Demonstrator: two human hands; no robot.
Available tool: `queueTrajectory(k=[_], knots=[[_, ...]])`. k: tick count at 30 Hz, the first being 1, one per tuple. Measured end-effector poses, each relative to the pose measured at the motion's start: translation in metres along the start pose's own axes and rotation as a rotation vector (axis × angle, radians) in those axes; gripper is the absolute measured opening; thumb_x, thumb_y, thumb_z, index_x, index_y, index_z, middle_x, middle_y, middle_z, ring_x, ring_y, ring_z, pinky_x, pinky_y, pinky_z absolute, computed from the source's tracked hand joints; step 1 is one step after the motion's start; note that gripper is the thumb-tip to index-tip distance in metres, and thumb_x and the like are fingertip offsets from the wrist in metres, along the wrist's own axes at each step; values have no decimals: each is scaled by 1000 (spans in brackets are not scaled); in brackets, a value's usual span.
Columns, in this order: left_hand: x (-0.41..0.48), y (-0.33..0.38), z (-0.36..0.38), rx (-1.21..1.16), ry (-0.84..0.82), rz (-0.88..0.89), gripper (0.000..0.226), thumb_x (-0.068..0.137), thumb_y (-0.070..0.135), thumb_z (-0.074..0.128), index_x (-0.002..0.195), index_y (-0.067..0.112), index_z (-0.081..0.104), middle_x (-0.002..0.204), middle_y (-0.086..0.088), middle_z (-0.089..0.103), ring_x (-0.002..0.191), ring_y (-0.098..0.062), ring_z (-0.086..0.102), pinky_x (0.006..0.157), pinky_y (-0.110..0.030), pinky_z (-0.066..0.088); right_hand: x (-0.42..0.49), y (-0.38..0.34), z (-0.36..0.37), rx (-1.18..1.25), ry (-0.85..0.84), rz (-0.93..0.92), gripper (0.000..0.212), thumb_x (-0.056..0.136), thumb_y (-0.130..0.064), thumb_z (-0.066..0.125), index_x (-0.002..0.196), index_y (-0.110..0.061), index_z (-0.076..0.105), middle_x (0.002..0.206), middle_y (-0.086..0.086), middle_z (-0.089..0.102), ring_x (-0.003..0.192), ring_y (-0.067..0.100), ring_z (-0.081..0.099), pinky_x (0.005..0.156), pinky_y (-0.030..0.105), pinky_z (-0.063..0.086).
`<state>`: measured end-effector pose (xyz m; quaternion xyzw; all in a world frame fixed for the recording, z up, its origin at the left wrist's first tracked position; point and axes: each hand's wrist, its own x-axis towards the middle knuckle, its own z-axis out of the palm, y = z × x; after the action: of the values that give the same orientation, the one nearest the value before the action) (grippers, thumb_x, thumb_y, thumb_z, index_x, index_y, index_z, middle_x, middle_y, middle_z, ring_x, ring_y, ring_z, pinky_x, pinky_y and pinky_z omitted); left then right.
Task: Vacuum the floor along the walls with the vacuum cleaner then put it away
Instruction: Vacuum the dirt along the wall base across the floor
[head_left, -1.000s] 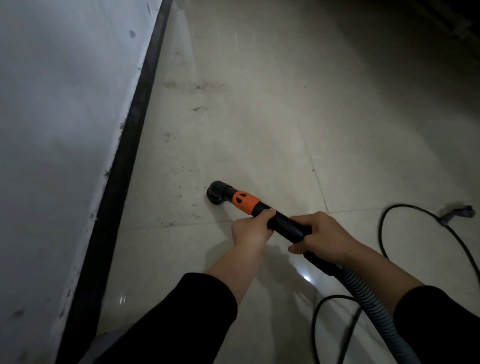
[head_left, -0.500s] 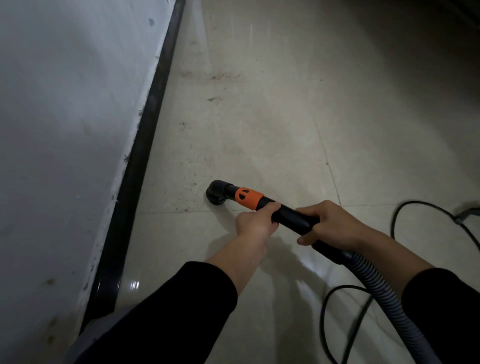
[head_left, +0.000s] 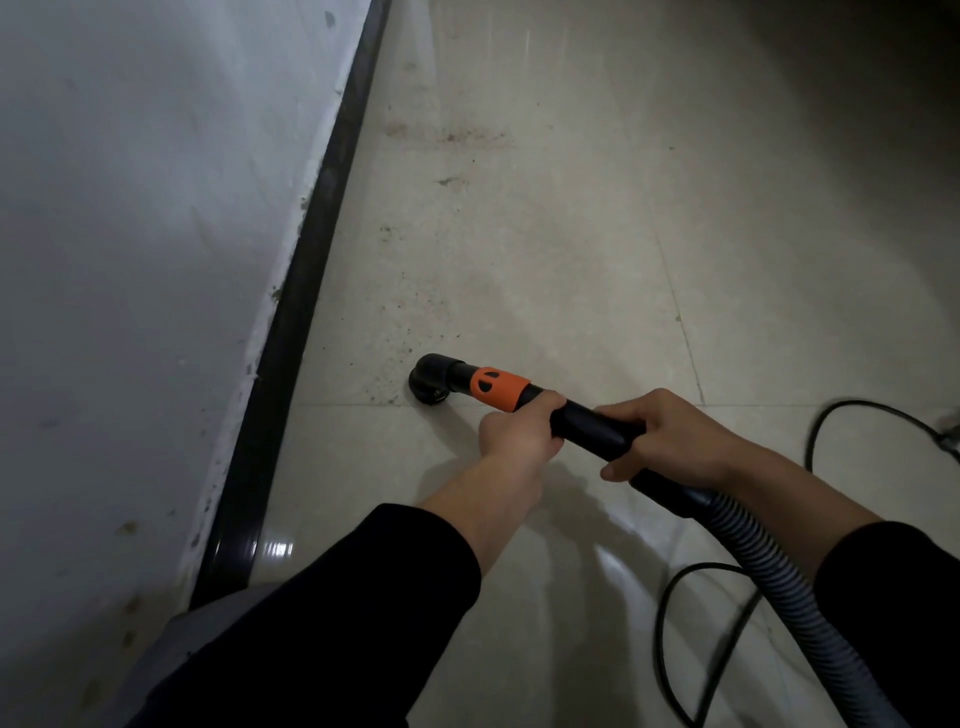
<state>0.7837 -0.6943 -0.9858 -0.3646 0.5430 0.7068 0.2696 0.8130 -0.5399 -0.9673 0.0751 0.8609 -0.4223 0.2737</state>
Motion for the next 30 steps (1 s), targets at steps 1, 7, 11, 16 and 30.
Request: queueTrajectory(k=[1,7,11,16,30], knots=[[0,1,0,-2,5,3,24,84,12,71,100,4,55,106,-17,68,93,-24,68,64,-22,53,1,-1,0,7,-6,-1,38,69,-5,77,94,-34,74,81,6,71,69,18,65,64,27,52],[2,4,-6,5,15,14,25,84,11,71,102,2,55,107,-19,67,95,-26,67,66,-24,53,7,-6,5,17,-27,-5,42,69,-2,76,100,-29,74,86,11,72,80,33,68,69,34,55],[4,5,-12,-2,24,2,31,85,11,70,110,0,57,107,-18,68,95,-25,68,63,-22,52,10,-9,9,4,-44,-19,43,69,-2,77,102,-29,74,87,9,72,83,31,68,74,36,56],[8,12,-20,-10,52,2,31,85,10,70,112,0,57,109,-18,67,99,-27,67,64,-24,53,18,-17,15,-22,-57,-29,42,69,-2,77,103,-27,74,89,7,73,85,29,69,79,39,56],[28,23,-39,-12,86,10,37,83,11,70,116,-1,57,107,-18,68,98,-28,67,83,-33,56,39,-33,29,-33,-79,-55,39,70,-2,76,99,-29,74,86,9,72,81,31,69,75,38,57]])
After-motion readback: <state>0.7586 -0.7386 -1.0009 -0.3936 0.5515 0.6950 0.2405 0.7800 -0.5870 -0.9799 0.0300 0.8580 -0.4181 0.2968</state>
